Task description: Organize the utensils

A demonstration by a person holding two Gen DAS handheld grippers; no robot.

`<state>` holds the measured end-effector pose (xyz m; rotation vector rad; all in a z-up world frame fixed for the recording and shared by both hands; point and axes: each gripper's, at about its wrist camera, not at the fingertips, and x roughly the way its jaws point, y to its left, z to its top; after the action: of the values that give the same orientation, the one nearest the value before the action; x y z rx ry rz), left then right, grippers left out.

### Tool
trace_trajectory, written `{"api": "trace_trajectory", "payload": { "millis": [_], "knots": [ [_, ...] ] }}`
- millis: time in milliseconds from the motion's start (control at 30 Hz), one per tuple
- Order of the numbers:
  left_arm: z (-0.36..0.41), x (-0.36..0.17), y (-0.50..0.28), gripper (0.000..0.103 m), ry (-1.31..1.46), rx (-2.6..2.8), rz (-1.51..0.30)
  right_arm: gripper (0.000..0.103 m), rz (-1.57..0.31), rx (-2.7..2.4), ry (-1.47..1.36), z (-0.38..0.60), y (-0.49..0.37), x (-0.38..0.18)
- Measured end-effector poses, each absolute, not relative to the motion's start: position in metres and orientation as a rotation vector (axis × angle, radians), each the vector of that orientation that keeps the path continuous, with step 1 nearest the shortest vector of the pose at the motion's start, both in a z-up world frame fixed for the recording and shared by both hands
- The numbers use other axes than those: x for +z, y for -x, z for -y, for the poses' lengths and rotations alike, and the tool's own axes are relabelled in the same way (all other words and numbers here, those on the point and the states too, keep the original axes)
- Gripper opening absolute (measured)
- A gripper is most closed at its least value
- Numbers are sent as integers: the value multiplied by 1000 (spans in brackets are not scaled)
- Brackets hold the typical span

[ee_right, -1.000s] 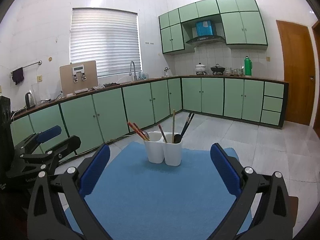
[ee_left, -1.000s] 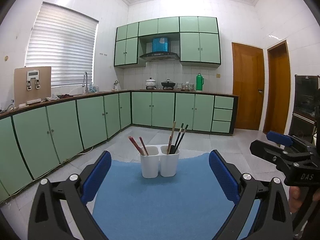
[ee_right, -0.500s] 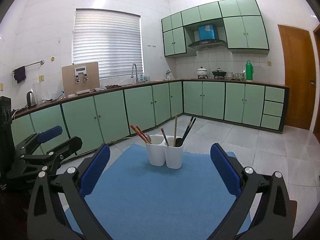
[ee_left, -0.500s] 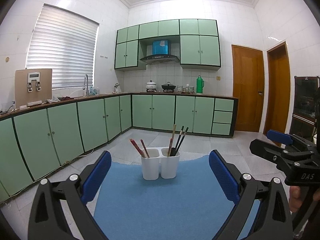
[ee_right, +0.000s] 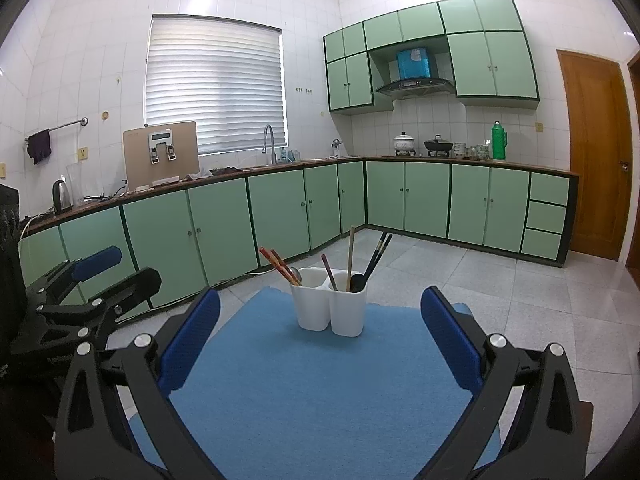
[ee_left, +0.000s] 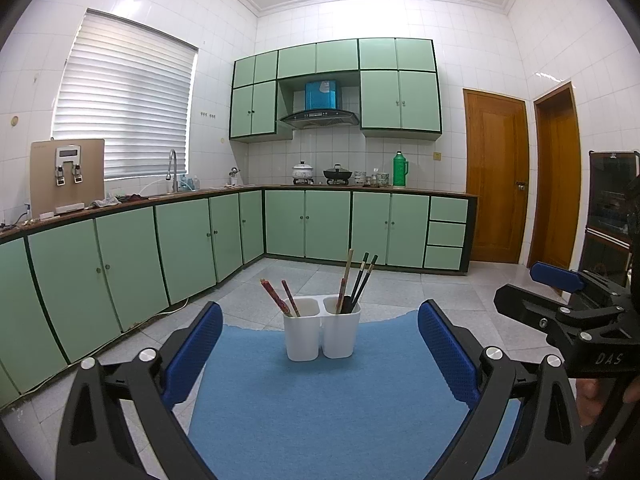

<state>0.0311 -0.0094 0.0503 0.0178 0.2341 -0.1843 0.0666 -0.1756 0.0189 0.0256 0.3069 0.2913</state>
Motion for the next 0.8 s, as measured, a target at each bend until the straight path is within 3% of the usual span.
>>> {"api": "trace_trajectory", "payload": {
  "millis": [800],
  "knots": [
    [8, 50, -31, 96, -8, -192, -240, 98, -316, 289, -30, 174, -70, 14]
  ]
}}
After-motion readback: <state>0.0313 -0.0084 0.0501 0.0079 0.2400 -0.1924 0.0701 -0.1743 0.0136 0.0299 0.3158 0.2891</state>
